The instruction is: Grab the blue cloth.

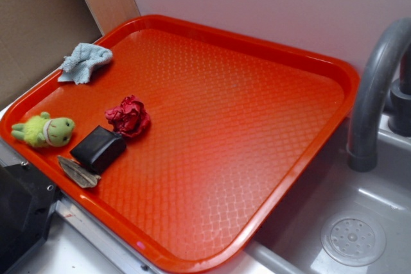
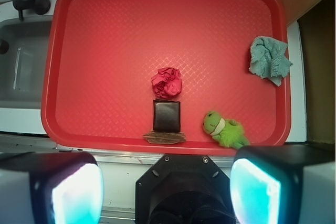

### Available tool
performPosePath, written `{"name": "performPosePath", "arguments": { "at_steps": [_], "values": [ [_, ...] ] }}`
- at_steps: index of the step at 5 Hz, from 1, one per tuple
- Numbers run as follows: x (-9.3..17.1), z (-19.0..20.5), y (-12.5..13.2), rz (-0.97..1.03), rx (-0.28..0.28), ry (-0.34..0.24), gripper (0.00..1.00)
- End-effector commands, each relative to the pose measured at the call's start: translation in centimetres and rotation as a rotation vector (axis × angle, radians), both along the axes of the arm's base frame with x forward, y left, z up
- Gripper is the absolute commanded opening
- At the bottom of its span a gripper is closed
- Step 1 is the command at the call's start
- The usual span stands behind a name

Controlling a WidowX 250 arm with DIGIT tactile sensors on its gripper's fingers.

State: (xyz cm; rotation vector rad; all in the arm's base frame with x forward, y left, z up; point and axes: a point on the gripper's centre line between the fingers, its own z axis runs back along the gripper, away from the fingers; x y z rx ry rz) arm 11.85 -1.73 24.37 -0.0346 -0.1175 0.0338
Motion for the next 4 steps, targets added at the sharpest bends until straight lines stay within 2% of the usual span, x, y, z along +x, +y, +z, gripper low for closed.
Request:
{"name": "performPosePath", "arguments": {
  "at_steps": [1, 2, 3, 4],
  "values": [
    [0.0, 0.0, 0.0, 0.000, 0.000, 0.000, 1.00],
    [4.0, -4.2, 2.0, 0.250, 0.034, 0.004, 1.00],
    [6.3, -6.6, 5.1, 0.501, 0.044, -0.055, 1.00],
    [8.1, -9.4, 8.3, 0.751, -0.018, -0.154, 1.00]
  ]
}}
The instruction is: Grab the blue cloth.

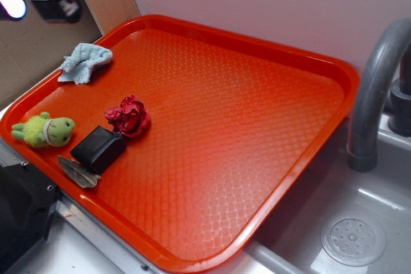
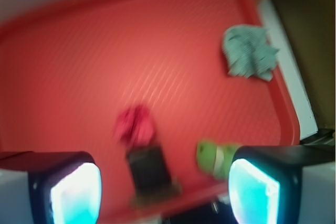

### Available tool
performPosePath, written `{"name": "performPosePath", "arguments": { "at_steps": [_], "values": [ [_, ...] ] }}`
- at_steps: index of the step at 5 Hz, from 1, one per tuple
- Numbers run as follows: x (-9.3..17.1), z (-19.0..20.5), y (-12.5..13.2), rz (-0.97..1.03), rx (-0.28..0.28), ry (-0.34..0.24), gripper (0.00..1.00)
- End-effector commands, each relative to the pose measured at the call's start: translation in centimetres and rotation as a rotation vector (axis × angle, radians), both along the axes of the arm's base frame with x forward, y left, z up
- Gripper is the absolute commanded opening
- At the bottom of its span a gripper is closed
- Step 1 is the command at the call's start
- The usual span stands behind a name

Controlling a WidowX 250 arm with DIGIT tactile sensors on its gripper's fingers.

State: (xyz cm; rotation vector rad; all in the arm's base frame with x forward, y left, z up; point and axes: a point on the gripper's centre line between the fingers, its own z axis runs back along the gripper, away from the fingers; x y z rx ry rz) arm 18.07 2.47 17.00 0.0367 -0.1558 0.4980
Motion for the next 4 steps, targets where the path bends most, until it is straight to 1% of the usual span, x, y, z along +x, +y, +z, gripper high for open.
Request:
{"name": "performPosePath", "arguments": {
  "at_steps": [1, 2, 4],
  "values": [
    [1.7, -4.4, 7.7, 0.525, 0.066, -0.168, 1.00],
    [1.7, -5.5, 9.8, 0.482, 0.023, -0.049, 1.00],
    [1.7, -5.5, 9.8, 0.482, 0.023, -0.049, 1.00]
  ]
}}
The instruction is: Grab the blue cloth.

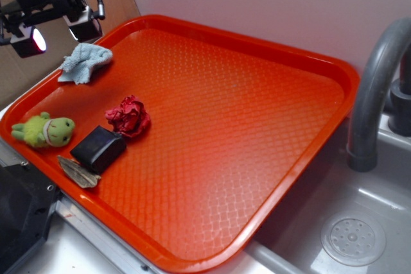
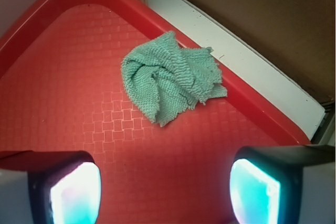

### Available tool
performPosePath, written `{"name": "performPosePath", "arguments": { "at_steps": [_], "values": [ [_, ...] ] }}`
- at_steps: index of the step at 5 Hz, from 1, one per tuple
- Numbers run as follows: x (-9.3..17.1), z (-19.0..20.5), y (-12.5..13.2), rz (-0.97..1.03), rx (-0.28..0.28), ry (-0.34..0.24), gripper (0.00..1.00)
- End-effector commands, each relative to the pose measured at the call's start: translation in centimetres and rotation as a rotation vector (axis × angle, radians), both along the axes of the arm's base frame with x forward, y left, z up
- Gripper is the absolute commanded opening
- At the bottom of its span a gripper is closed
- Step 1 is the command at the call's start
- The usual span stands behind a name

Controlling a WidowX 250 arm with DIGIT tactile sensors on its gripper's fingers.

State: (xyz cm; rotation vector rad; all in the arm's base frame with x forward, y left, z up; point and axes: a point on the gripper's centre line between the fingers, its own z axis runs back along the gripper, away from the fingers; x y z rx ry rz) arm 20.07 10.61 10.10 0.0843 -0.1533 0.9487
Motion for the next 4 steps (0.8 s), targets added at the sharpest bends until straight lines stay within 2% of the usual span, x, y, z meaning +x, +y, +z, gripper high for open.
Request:
{"name": "performPosePath", "arguments": {
  "at_steps": [1, 2, 3, 4],
  "values": [
    [-0.3, 1.4, 1.6, 0.029, 0.021, -0.043, 1.00],
    [1.7, -1.4, 3.3, 0.031, 0.001, -0.057, 1.00],
    [2.7, -2.6, 3.0, 0.006, 0.009, -0.095, 1.00],
    [2.8, -3.5, 2.7, -0.021, 0.007, -0.086, 1.00]
  ]
}}
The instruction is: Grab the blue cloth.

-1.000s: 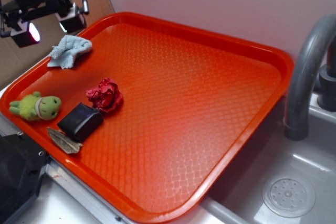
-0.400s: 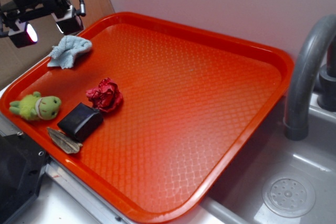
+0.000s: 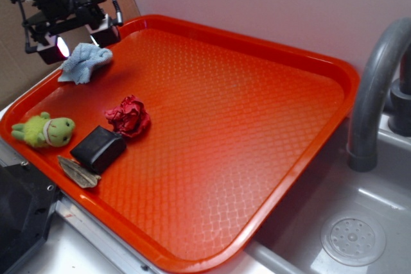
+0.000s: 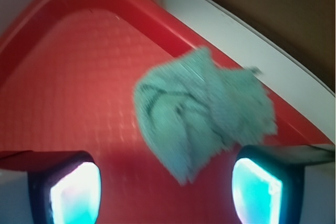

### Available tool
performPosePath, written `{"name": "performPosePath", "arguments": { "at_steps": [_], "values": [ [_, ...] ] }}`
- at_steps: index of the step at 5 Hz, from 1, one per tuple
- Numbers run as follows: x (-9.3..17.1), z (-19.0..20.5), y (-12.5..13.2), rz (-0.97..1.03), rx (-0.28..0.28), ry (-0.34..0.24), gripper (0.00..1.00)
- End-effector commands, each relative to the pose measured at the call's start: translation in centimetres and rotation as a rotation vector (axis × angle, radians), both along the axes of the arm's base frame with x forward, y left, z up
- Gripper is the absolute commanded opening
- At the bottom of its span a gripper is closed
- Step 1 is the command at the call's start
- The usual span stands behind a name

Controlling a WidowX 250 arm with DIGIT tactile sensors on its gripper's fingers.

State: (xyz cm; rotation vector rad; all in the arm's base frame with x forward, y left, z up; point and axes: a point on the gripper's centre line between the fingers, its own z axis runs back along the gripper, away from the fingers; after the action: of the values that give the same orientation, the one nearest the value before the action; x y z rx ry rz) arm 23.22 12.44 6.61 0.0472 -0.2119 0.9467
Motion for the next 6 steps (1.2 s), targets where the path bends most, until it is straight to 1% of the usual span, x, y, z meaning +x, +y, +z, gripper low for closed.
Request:
{"name": "performPosePath", "arguments": {
  "at_steps": [1, 2, 3, 4, 5, 6],
  "values": [
    [0.0, -1.0, 1.3, -0.030, 0.029, -0.031, 1.00],
    [0.7, -2.0, 1.8, -0.040, 0.052, -0.013, 1.00],
    [0.9, -2.8, 2.3, -0.013, 0.077, 0.003, 0.97],
    [0.8, -3.7, 3.1, 0.032, 0.087, 0.027, 0.00],
    [0.8, -4.4, 3.6, 0.037, 0.095, 0.038, 0.00],
    [0.6, -4.5, 3.6, 0.048, 0.104, 0.040, 0.00]
  ]
}}
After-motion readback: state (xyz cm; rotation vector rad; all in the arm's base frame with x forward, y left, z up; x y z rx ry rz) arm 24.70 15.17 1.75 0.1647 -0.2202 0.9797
